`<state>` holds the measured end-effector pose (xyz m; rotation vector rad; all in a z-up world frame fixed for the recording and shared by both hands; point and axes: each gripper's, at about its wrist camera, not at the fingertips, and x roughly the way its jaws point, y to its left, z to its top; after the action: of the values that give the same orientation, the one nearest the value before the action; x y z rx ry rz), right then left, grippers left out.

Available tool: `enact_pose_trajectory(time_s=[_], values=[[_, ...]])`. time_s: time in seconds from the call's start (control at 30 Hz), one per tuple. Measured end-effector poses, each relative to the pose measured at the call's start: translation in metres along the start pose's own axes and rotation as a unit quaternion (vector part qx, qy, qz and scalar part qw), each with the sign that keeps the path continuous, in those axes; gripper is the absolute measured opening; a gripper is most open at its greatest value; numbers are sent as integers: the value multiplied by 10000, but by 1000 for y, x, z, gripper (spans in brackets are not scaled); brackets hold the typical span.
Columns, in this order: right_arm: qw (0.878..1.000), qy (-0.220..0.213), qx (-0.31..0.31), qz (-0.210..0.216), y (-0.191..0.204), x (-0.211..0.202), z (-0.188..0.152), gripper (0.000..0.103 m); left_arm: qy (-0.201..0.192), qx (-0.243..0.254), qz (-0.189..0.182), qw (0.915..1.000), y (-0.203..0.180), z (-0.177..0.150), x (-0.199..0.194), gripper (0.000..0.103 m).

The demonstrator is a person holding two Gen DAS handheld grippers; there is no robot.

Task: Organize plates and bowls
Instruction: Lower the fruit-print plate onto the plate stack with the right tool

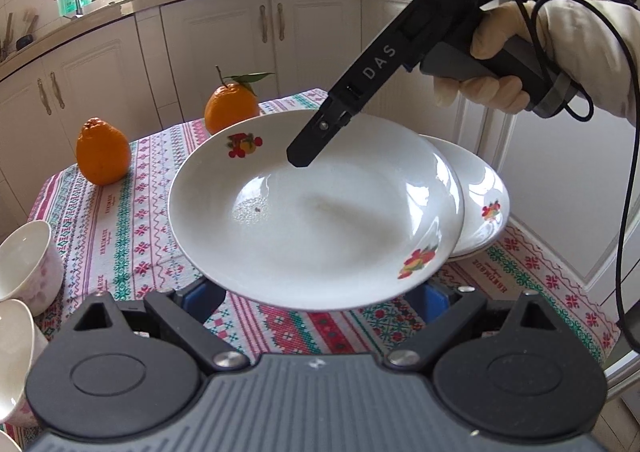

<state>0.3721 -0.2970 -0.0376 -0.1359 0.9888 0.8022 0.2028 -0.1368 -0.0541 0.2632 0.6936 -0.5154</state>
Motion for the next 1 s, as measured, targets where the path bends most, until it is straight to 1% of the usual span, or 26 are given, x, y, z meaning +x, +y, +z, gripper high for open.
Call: enact_pose_trajectory(time_s=[0.23, 0.4, 0.7, 1.0], values=[[9994, -74, 262, -198, -15, -18, -28, 67, 6, 181, -263, 9995, -20, 6, 7, 96], [9986, -110, 434, -291, -25, -25, -43, 67, 39, 260, -419, 9988, -30, 11, 13, 96], [9972, -163, 643, -340, -38, -29, -62, 67, 105, 366, -544, 9978, -39, 14, 23, 96], [9956, -117, 827, -422, -50, -27, -76, 67, 127, 415, -637, 9970, -44, 17, 30, 96]])
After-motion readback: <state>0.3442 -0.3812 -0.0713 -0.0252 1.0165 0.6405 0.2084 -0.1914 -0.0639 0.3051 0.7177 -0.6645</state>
